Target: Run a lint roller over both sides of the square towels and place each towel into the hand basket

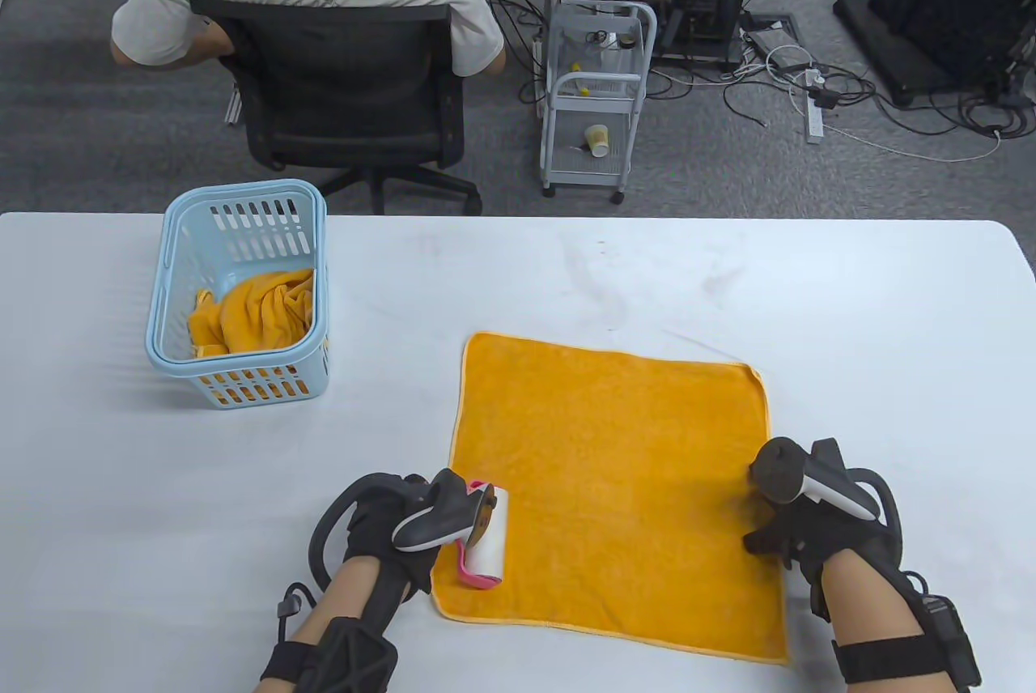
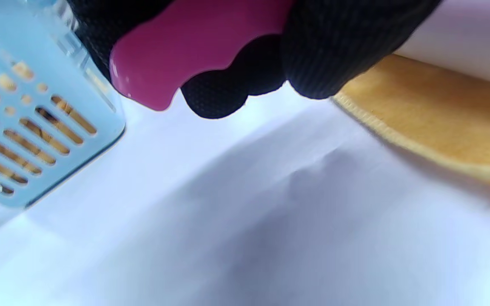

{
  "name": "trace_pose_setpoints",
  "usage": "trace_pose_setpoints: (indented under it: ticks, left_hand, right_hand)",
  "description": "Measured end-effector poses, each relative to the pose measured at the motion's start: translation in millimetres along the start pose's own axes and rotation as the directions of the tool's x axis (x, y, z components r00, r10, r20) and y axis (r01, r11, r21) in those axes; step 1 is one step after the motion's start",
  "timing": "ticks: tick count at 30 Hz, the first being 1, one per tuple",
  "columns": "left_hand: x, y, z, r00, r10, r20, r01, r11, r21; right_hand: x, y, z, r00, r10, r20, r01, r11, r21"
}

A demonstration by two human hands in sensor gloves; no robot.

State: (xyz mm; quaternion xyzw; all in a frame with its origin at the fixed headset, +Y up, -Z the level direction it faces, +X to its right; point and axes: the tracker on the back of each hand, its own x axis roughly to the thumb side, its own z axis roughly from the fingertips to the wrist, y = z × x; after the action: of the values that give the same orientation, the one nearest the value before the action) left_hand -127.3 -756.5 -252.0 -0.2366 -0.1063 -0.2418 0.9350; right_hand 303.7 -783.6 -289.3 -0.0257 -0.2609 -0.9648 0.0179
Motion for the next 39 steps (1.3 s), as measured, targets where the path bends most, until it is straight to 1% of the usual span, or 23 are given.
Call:
trace_pose_setpoints:
  ticks: [3, 5, 6, 7, 8, 10, 11, 14, 18, 21, 24, 27, 28, 30, 31, 33, 34, 35, 36, 37, 39]
  left_hand:
    - [-15.6, -9.9, -0.8, 0.986, 0.157, 0.046, -0.157, 0.988, -0.013]
    - [-29.3, -18.6, -2.6, 0.944, 0.324, 0.070, -0.323, 0.946, -0.023]
    - [-40.5, -24.6, -3.3, 0.901, 0.429, 0.067, -0.428, 0.903, -0.029]
    - [-47.3, -27.9, -3.5, 0.873, 0.483, 0.063, -0.483, 0.875, -0.024]
    - [-58.7, -33.2, -3.6, 0.828, 0.558, 0.050, -0.558, 0.830, -0.005]
    - [-78.5, -42.6, -3.6, 0.772, 0.636, 0.004, -0.636, 0.771, 0.015]
    - [-88.0, -47.8, -3.6, 0.753, 0.658, -0.021, -0.658, 0.753, 0.027]
    - [-105.7, -62.9, -4.7, 0.726, 0.682, -0.085, -0.683, 0.730, 0.029]
    - [-115.8, -80.3, -8.4, 0.706, 0.694, -0.142, -0.699, 0.715, 0.013]
    - [-115.2, -89.3, -10.8, 0.730, 0.662, -0.172, -0.672, 0.741, 0.003]
    - [-112.6, -90.9, -11.0, 0.762, 0.620, -0.187, -0.634, 0.773, -0.016]
    - [-112.2, -79.4, -7.0, 0.762, 0.628, -0.159, -0.636, 0.771, -0.006]
    - [-110.9, -69.0, -4.1, 0.759, 0.636, -0.138, -0.642, 0.767, 0.004]
    - [-104.1, -44.9, 0.6, 0.759, 0.647, -0.074, -0.643, 0.763, 0.067]
    - [-95.1, -25.5, 3.3, 0.763, 0.646, -0.020, -0.642, 0.761, 0.099]
    - [-68.9, 8.6, 5.5, 0.769, 0.634, 0.084, -0.639, 0.756, 0.143]
    - [-56.2, 20.1, 5.3, 0.774, 0.622, 0.121, -0.633, 0.760, 0.147]
    - [-37.1, 35.0, 5.0, 0.787, 0.595, 0.165, -0.616, 0.774, 0.147]
    - [-24.0, 43.7, 4.4, 0.799, 0.570, 0.191, -0.597, 0.789, 0.144]
    - [-1.5, 56.9, 2.9, 0.822, 0.517, 0.239, -0.557, 0.817, 0.149]
    - [31.5, 70.4, -2.4, 0.848, 0.448, 0.284, -0.501, 0.852, 0.152]
  right_hand:
    - [-0.1, 0.0, 0.0, 1.000, 0.000, 0.000, 0.000, 1.000, 0.000]
    - [-0.1, 0.0, 0.0, 1.000, 0.000, 0.000, 0.000, 1.000, 0.000]
    - [-0.1, 0.0, 0.0, 1.000, 0.000, 0.000, 0.000, 1.000, 0.000]
    - [-0.1, 0.0, 0.0, 1.000, 0.000, 0.000, 0.000, 1.000, 0.000]
    - [-0.1, 0.0, 0.0, 1.000, 0.000, 0.000, 0.000, 1.000, 0.000]
    - [-0.4, 0.1, 0.3, 1.000, -0.005, 0.002, 0.005, 1.000, 0.001]
    - [-0.4, 0.1, 0.4, 1.000, -0.006, 0.003, 0.006, 1.000, 0.001]
    - [-0.6, 0.0, 0.3, 1.000, -0.007, 0.004, 0.007, 1.000, 0.002]
    - [-0.6, 0.0, 0.4, 1.000, -0.006, 0.005, 0.006, 1.000, 0.002]
    - [-0.7, -0.1, 0.5, 1.000, -0.006, 0.005, 0.006, 1.000, 0.002]
    - [-0.7, 0.0, 0.5, 1.000, -0.009, 0.006, 0.009, 1.000, 0.002]
    - [-2.9, -1.2, 1.7, 0.999, -0.038, 0.016, 0.038, 0.999, 0.003]
    - [-3.9, -2.3, 2.6, 0.998, -0.054, 0.023, 0.054, 0.999, -0.005]
    - [-5.5, -4.9, 4.0, 0.997, -0.071, 0.026, 0.072, 0.997, -0.027]
    - [-6.4, -6.7, 5.2, 0.996, -0.084, 0.030, 0.085, 0.996, -0.040]
    - [-6.9, -8.5, 7.1, 0.995, -0.095, 0.036, 0.097, 0.993, -0.066]
    - [-7.1, -9.3, 7.9, 0.995, -0.092, 0.033, 0.094, 0.993, -0.077]
    - [-7.4, -9.8, 8.3, 0.995, -0.091, 0.031, 0.093, 0.992, -0.084]
    - [-7.8, -10.2, 8.7, 0.995, -0.094, 0.032, 0.097, 0.991, -0.094]
    - [-8.2, -10.4, 8.7, 0.995, -0.097, 0.030, 0.100, 0.989, -0.107]
    - [-8.2, -10.5, 8.9, 0.995, -0.094, 0.026, 0.096, 0.989, -0.114]
